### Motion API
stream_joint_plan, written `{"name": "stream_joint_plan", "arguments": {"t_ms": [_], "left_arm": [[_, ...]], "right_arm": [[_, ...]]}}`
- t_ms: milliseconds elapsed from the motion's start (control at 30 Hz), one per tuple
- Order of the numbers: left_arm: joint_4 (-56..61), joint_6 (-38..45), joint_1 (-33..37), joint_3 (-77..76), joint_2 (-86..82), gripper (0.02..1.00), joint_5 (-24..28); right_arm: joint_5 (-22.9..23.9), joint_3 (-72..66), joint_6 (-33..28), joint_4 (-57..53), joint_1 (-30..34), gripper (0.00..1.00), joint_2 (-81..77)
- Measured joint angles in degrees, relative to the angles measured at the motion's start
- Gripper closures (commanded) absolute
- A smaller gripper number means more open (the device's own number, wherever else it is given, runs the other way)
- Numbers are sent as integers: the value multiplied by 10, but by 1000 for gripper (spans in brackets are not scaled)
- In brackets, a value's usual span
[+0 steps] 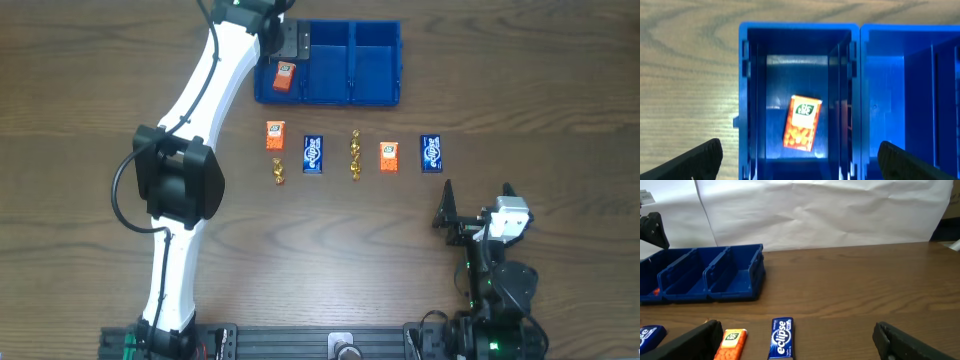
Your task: Sort Candies Into Trays
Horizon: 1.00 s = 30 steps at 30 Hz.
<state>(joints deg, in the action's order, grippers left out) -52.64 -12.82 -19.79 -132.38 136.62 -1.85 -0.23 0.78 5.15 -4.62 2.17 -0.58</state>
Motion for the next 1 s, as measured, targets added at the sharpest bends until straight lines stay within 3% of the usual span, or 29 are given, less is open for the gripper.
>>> {"name": "stream_joint_plan", "arguments": {"t_ms": [167, 367, 600, 1000], "left_arm": [[-69, -25, -34, 19, -66, 25, -14], [-30, -76, -110, 202, -278, 51, -49], [77, -115, -87, 424, -253, 58, -51], [148, -127, -61, 504, -242, 82, -23]], "right_arm": [[0, 0, 0, 0, 0, 3, 0], [0, 0, 0, 0, 0, 3, 0], [0, 0, 0, 0, 0, 3, 0], [0, 0, 0, 0, 0, 3, 0]]}}
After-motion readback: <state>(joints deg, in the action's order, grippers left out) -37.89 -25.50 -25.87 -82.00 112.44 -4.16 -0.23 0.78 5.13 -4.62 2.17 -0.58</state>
